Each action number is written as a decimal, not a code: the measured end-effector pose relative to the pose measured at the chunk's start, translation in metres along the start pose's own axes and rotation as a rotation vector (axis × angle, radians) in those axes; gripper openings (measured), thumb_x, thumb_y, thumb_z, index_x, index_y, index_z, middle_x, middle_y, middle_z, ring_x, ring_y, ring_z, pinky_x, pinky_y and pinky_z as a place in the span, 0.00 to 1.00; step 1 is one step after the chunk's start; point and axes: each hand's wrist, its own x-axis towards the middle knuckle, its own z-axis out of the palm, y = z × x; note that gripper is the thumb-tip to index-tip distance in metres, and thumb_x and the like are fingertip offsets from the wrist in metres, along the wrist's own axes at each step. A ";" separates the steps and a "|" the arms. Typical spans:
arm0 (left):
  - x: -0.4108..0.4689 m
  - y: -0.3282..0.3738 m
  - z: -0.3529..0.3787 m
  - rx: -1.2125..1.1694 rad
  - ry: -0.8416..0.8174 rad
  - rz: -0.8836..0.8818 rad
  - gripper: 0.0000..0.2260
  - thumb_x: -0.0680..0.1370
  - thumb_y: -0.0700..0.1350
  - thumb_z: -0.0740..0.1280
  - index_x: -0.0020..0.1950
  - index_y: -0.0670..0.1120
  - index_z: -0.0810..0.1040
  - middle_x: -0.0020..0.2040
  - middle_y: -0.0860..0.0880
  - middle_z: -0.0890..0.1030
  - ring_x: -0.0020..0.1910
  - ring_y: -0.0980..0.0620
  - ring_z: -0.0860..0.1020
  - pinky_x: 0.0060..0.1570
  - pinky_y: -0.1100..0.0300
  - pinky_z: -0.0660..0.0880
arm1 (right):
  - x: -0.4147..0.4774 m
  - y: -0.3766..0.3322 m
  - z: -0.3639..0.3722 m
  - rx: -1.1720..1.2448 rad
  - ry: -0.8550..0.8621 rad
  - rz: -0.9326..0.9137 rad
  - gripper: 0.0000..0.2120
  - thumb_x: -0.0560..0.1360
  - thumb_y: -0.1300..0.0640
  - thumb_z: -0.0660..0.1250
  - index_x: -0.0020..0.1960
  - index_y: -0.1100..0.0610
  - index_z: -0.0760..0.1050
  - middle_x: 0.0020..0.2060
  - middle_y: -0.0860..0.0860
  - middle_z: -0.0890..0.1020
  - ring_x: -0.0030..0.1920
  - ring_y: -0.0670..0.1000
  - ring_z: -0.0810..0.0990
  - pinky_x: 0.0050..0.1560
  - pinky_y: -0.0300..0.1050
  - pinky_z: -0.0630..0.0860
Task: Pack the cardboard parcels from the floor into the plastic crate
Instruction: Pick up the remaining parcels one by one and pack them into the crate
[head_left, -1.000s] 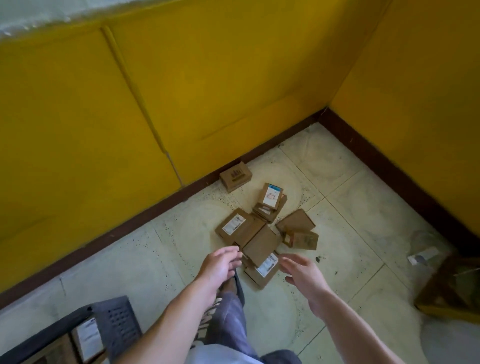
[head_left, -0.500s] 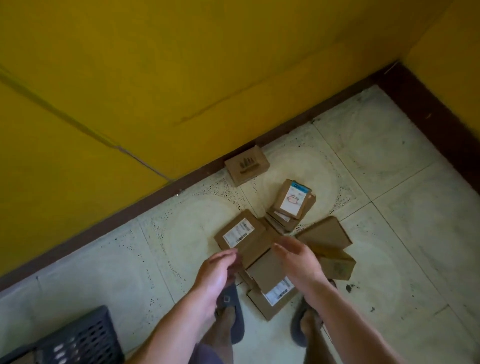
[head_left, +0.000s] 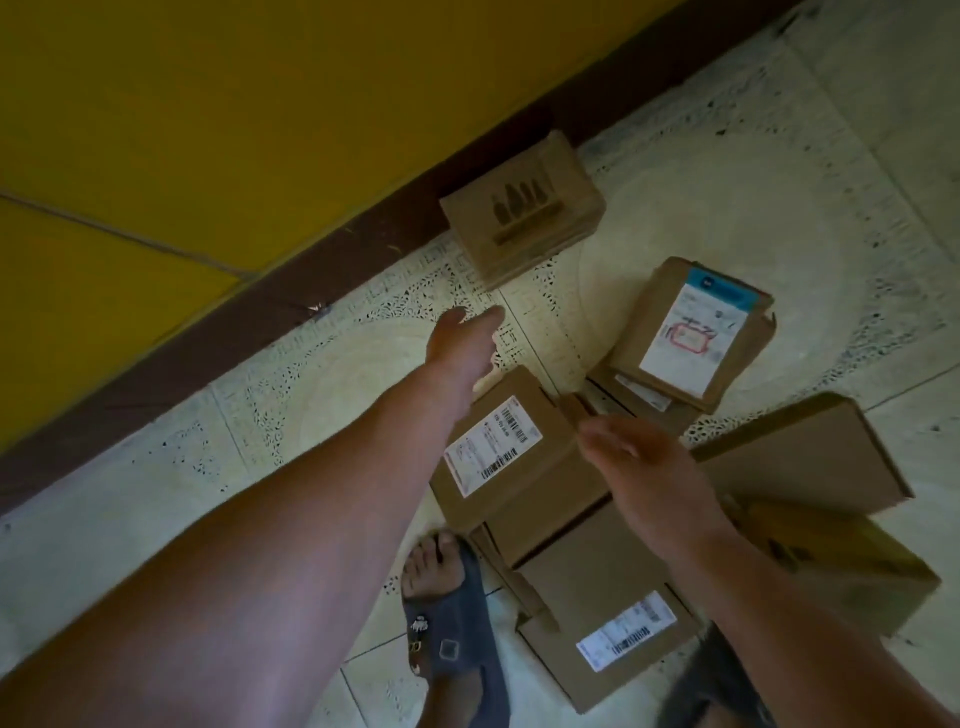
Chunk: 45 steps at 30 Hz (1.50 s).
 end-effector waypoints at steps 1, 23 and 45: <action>0.017 0.005 0.004 0.001 -0.003 0.006 0.32 0.78 0.52 0.67 0.78 0.48 0.58 0.60 0.47 0.75 0.60 0.46 0.76 0.65 0.48 0.73 | 0.007 0.003 0.003 0.002 0.002 -0.001 0.10 0.81 0.52 0.59 0.52 0.54 0.78 0.50 0.61 0.82 0.52 0.58 0.81 0.50 0.45 0.76; 0.105 0.022 0.016 -0.289 -0.020 0.092 0.15 0.80 0.47 0.65 0.66 0.44 0.74 0.57 0.45 0.78 0.54 0.50 0.79 0.54 0.61 0.79 | 0.103 -0.006 0.027 0.457 0.048 0.111 0.08 0.78 0.56 0.64 0.42 0.46 0.78 0.48 0.48 0.83 0.55 0.50 0.80 0.63 0.54 0.75; -0.289 -0.008 -0.115 -0.225 -0.073 0.041 0.05 0.80 0.45 0.65 0.55 0.52 0.78 0.52 0.50 0.83 0.56 0.47 0.81 0.60 0.54 0.74 | -0.224 -0.091 -0.031 0.325 0.257 0.033 0.19 0.78 0.40 0.59 0.65 0.45 0.71 0.52 0.40 0.79 0.55 0.45 0.76 0.57 0.45 0.71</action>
